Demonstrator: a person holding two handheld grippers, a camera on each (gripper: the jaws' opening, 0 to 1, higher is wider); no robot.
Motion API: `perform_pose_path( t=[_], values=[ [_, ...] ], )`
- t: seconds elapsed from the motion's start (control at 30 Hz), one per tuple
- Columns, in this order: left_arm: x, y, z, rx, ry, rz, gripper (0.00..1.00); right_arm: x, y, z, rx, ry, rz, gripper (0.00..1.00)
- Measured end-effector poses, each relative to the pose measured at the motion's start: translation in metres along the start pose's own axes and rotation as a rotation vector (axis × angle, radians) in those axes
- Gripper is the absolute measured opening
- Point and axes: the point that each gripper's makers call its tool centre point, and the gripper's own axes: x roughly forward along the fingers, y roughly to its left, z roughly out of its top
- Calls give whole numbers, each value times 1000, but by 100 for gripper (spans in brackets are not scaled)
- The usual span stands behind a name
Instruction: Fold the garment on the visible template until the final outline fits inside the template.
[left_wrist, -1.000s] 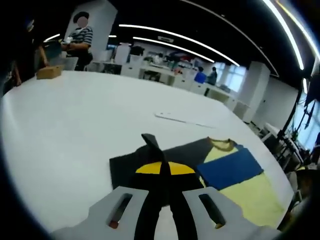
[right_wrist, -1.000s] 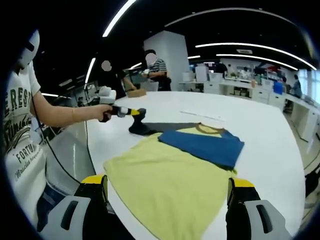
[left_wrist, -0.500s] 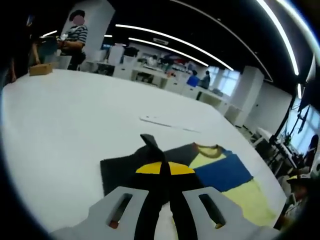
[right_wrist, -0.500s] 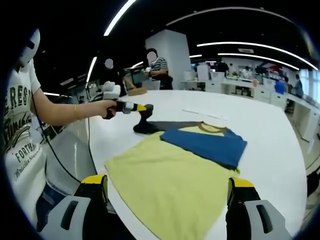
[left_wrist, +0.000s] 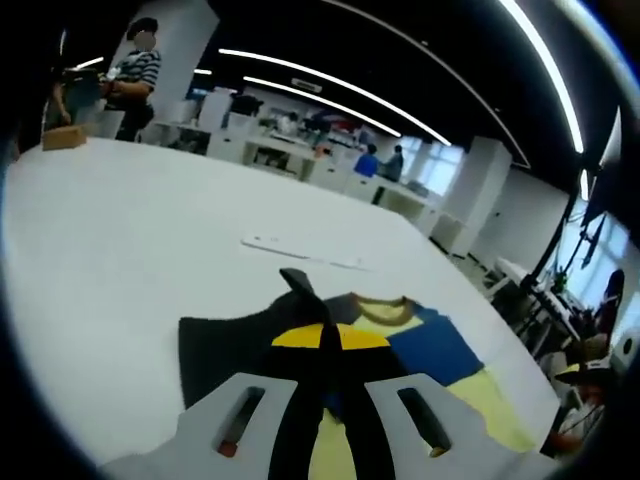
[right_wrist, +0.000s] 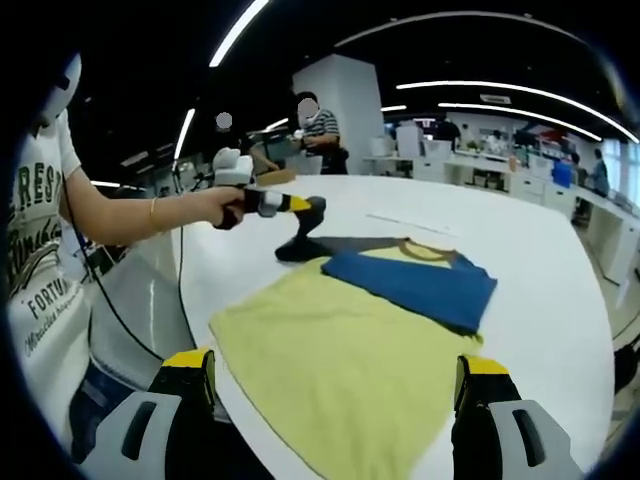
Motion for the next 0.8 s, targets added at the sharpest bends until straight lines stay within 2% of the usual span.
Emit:
perform_pose_path(
  t=[0.53,0.8],
  values=[
    [20,-45,6,-33,-18,-88,0,1,0,-6,1,22,1,99],
    [26,-70,12,-12,-28,-133,0,1,-1,-8,2,31,-2,99]
  ],
)
